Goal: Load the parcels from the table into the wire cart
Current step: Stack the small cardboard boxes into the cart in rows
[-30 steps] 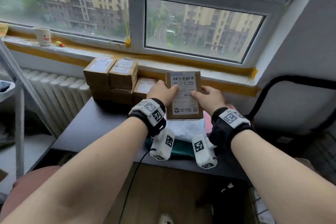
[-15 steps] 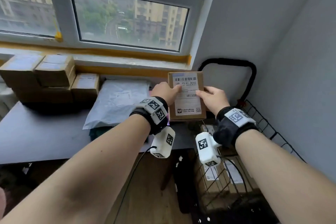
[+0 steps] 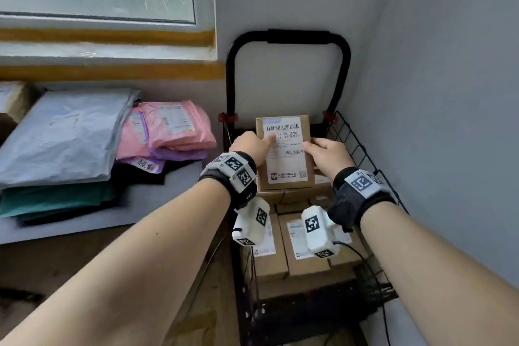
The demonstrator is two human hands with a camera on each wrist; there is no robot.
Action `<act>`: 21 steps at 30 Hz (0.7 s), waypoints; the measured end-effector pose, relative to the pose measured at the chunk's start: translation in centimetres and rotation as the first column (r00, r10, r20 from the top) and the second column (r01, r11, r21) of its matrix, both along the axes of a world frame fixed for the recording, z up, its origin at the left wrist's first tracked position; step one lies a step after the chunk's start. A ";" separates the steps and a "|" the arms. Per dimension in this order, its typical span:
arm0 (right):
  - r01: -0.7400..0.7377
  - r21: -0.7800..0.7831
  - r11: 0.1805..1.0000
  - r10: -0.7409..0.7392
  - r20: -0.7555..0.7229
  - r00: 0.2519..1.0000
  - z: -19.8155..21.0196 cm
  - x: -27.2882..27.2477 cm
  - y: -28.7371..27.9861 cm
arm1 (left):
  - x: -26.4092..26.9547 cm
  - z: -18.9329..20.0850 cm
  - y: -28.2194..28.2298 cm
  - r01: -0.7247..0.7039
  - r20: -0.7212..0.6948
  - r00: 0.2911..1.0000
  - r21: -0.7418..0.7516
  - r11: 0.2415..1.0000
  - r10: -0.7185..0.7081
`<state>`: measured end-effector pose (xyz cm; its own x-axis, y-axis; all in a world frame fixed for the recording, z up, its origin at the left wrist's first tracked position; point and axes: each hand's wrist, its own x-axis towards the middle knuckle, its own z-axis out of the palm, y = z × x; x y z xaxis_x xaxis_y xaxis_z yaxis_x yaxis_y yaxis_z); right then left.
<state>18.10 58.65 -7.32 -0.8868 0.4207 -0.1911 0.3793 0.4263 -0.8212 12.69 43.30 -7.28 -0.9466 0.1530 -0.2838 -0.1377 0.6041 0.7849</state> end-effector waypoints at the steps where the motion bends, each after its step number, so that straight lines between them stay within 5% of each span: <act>1: -0.010 -0.012 1.000 0.010 0.034 0.999 -0.8 -0.2 1.4 | -0.2 -1.0 1.5 -0.015 0.026 1.000 -0.006 1.000 0.015; 9: -0.107 -0.136 0.985 0.137 0.241 0.961 -9.1 -1.9 6.3 | -1.1 -9.9 6.2 -0.080 0.245 0.962 -0.160 0.984 0.118; 21: 0.052 -0.350 0.935 0.188 0.616 0.765 -22.4 -4.2 6.9 | -2.2 -24.6 7.8 -0.027 0.551 0.814 -0.279 0.960 0.183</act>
